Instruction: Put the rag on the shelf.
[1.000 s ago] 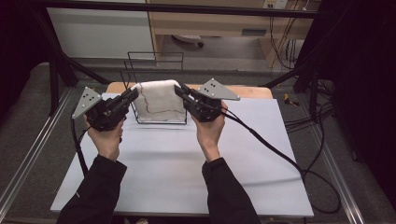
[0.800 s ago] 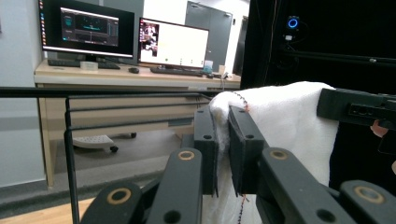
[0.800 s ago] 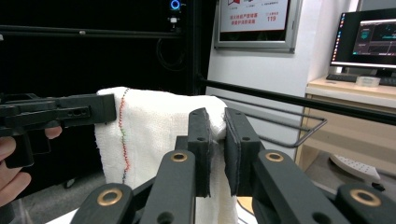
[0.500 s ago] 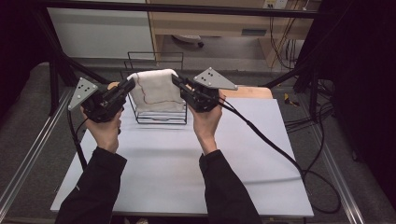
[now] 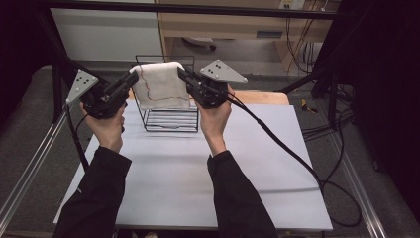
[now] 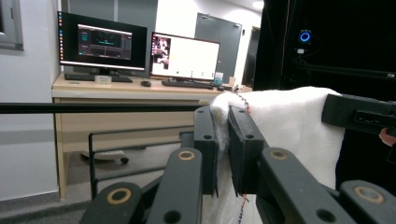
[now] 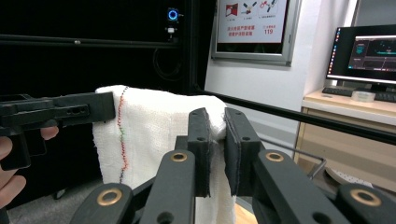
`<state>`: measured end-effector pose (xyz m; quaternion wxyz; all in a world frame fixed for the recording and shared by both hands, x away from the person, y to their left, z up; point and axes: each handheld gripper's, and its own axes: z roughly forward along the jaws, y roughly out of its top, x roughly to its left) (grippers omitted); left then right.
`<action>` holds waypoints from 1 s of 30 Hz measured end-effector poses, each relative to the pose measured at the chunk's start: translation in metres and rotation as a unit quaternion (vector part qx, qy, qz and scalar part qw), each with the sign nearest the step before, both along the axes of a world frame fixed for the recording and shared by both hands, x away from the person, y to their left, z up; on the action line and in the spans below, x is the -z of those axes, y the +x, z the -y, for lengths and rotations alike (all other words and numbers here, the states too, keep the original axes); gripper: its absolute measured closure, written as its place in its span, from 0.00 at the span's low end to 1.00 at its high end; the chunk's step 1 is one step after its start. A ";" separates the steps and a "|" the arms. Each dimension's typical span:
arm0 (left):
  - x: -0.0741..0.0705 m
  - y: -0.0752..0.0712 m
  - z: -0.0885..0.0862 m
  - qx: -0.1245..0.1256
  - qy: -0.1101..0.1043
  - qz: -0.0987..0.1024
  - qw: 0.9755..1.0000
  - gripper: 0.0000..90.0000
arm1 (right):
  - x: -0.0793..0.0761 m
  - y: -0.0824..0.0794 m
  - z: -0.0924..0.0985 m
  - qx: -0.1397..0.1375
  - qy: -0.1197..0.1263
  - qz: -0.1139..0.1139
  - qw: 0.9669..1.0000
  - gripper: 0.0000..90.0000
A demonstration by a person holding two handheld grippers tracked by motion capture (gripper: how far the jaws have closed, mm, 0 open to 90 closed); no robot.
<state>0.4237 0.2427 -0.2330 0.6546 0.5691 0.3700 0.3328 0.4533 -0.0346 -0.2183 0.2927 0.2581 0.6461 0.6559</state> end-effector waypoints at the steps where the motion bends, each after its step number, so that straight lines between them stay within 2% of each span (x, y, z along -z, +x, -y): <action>1: -0.002 0.001 0.000 -0.002 0.000 0.001 1.000 0.91 | -0.002 0.001 -0.001 0.000 0.001 0.001 1.000 0.91; 10: -0.014 0.010 0.000 -0.010 0.005 0.010 1.000 0.91 | -0.018 0.010 -0.005 0.008 0.000 0.009 1.000 0.91; 14: -0.019 0.016 -0.003 -0.012 -0.001 0.007 1.000 0.91 | -0.021 0.013 -0.008 0.009 0.003 0.008 1.000 0.91; 23: -0.030 0.029 -0.006 -0.018 0.001 0.007 1.000 0.91 | -0.023 0.021 -0.013 0.012 0.011 0.013 1.000 0.91; 30: -0.038 0.035 -0.007 -0.016 -0.003 0.011 1.000 0.91 | -0.033 0.026 -0.015 0.016 0.013 0.017 1.000 0.91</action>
